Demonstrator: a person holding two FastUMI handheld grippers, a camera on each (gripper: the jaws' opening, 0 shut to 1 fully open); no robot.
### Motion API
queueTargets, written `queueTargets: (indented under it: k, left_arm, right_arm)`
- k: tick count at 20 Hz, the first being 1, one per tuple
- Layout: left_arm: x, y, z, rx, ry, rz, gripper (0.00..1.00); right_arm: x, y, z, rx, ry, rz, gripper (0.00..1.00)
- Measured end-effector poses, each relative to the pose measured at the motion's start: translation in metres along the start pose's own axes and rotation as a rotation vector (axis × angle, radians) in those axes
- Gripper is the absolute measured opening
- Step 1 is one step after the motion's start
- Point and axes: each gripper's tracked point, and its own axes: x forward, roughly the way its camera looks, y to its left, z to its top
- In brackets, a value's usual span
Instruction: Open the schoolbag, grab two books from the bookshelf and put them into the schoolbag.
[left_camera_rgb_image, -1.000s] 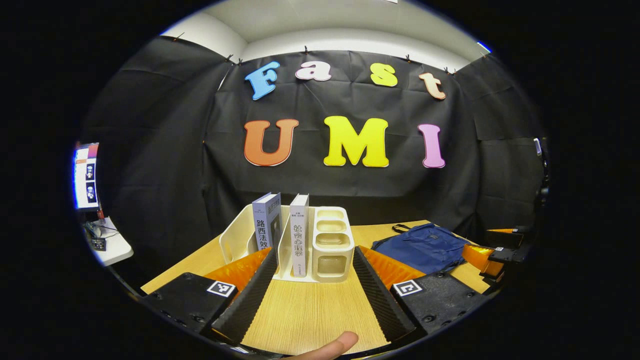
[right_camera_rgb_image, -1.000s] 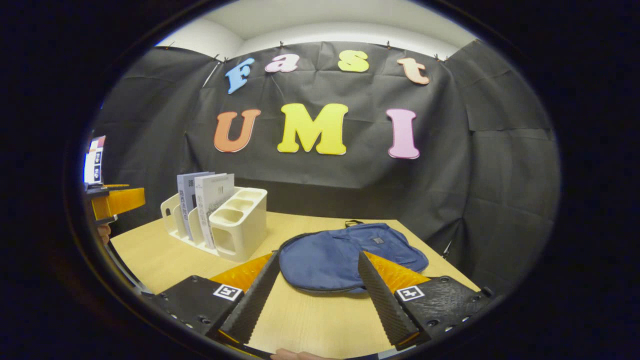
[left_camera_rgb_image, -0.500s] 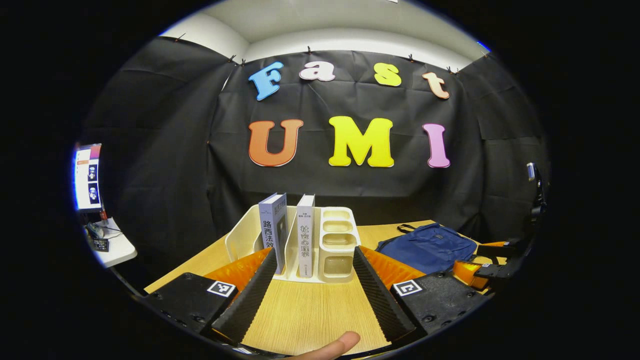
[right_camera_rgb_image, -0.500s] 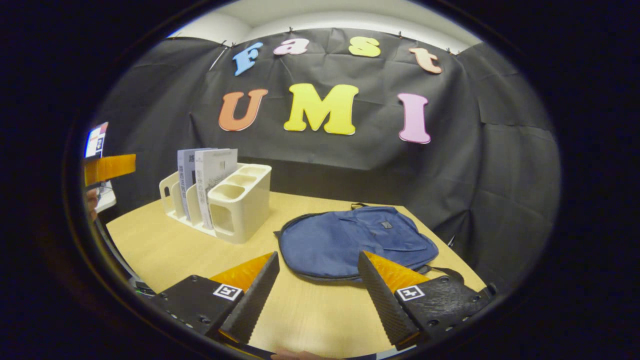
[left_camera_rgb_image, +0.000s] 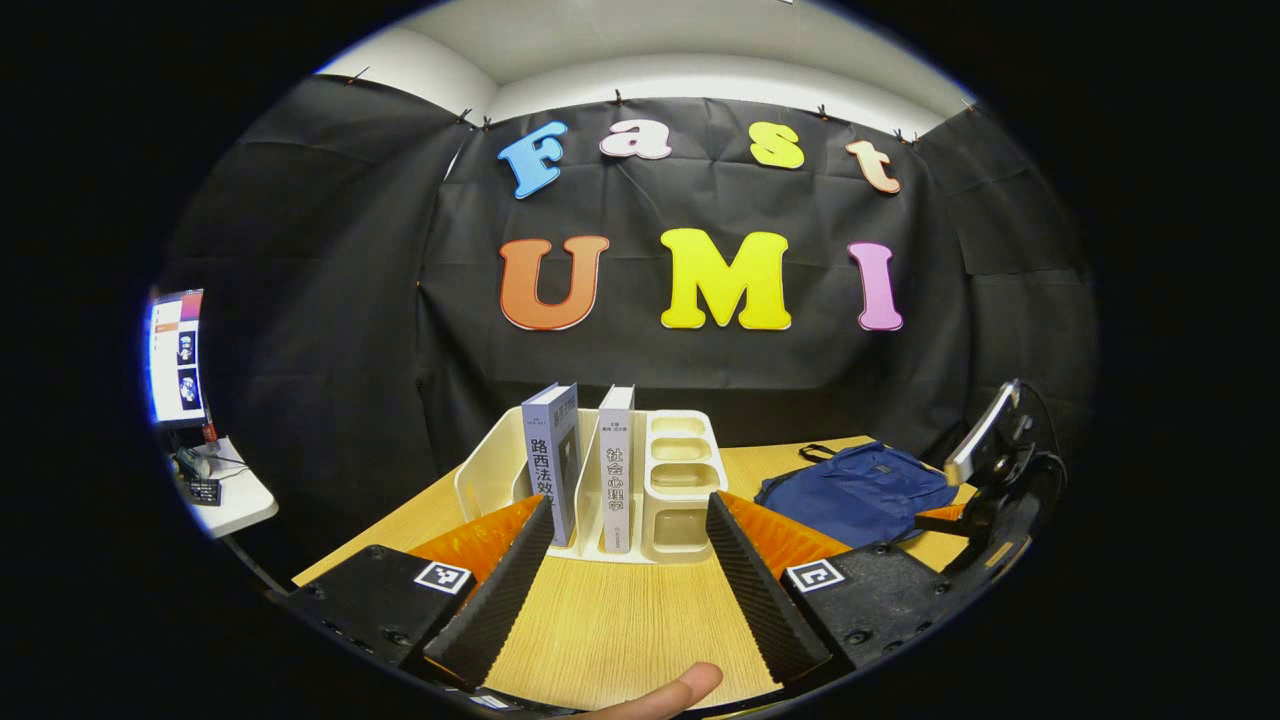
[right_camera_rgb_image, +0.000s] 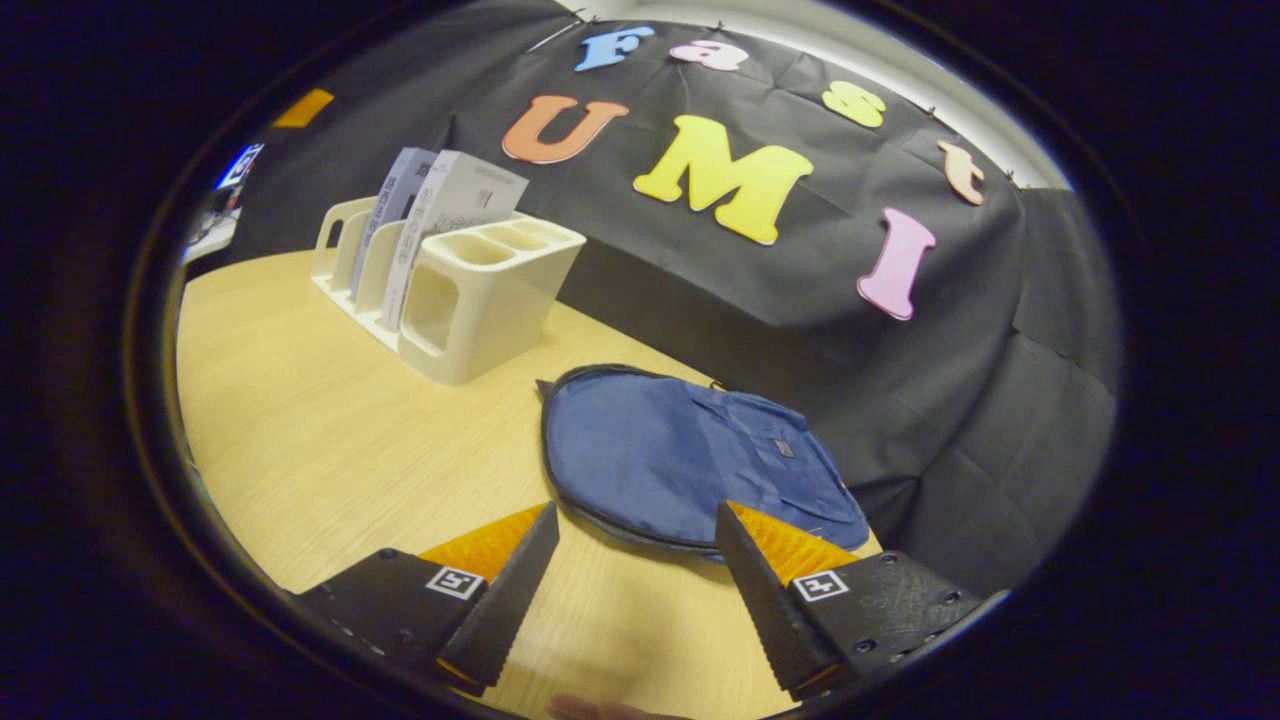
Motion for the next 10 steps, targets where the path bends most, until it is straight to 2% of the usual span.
queueTargets:
  k: [1,2,3,4,7,10]
  left_arm:
    - [0.000,0.001,0.000,0.002,0.002,0.000,0.99]
    - [0.000,0.001,-0.001,0.004,0.005,0.000,0.99]
    - [0.000,0.001,-0.002,0.005,0.007,0.002,0.99]
    - [0.000,0.002,-0.002,0.007,0.010,0.004,0.99]
    - [0.001,0.005,-0.003,0.009,0.016,0.012,0.98]
    - [0.002,0.009,-0.003,0.006,0.017,0.026,0.98]
  right_arm:
    - [0.006,0.008,-0.003,-0.034,0.018,0.017,0.94]
    - [0.011,0.015,-0.003,-0.078,0.025,0.027,0.98]
    - [0.016,0.019,0.000,-0.124,0.025,0.030,0.96]
    - [0.022,0.022,0.000,-0.171,0.032,0.025,0.99]
    - [0.039,0.031,-0.008,-0.305,0.084,0.031,0.96]
    - [0.051,0.031,0.008,-0.456,0.080,-0.005,0.96]
